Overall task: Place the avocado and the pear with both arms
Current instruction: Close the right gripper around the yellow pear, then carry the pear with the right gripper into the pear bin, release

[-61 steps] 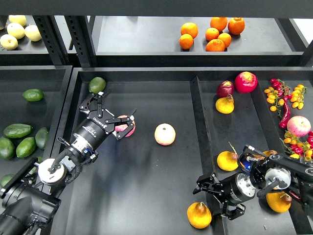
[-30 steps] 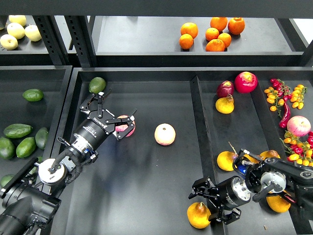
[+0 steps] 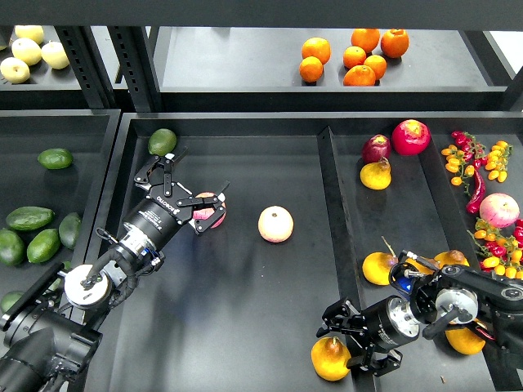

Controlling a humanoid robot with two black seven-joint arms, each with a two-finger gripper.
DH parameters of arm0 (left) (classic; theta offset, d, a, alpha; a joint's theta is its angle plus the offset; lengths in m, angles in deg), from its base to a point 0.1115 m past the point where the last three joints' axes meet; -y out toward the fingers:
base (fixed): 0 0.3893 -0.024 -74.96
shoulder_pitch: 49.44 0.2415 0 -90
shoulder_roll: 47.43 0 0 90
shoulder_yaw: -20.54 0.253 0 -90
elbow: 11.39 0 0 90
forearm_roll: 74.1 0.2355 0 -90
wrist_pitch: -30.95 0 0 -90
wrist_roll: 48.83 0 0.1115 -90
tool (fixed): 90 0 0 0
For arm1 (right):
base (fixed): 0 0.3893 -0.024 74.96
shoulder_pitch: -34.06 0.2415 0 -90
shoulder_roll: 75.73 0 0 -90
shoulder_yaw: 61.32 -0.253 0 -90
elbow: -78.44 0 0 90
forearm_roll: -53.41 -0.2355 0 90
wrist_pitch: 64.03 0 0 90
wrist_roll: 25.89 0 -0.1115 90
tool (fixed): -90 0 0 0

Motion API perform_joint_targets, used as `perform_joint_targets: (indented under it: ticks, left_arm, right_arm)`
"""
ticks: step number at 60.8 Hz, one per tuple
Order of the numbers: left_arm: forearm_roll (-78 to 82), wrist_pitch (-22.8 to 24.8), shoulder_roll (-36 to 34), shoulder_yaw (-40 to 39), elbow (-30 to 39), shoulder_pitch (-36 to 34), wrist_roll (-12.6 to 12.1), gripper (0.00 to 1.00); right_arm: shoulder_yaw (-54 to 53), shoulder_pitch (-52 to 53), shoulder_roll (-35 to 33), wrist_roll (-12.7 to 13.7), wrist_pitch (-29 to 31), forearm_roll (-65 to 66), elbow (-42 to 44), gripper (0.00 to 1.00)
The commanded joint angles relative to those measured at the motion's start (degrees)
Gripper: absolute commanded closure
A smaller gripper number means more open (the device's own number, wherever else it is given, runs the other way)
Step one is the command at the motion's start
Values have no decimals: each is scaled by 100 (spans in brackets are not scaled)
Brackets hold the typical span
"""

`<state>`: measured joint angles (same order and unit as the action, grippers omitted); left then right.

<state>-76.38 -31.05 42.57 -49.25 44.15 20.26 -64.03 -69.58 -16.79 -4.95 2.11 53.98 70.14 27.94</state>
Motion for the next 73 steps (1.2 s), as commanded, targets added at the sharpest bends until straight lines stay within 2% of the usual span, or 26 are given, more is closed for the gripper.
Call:
perform_joint_targets:
  ticks: [1, 8, 20, 30, 42, 73]
  left_arm:
    - [0, 0, 0, 9, 0, 0, 0, 1]
    - [0, 0, 0, 18, 0, 0, 0, 1]
    - [0, 0, 0, 9, 0, 0, 0, 1]
    - [9, 0, 0, 9, -9, 0, 0, 1]
    - [9, 0, 0, 9, -9, 0, 0, 1]
    - [9, 0, 0, 9, -26, 9, 0, 1]
  right_arm:
    - [-52, -57, 14, 0, 0, -20, 14, 41]
    - [-88, -162, 76, 0, 0, -82, 58, 54]
    - [-114, -180, 58, 0, 0, -91, 31, 66]
    - [-342, -163, 14, 0, 0, -91, 23, 80]
    - [-544, -136, -91, 0, 0, -100, 31, 86]
    - [-817, 329, -214, 0, 0, -1058, 40, 88]
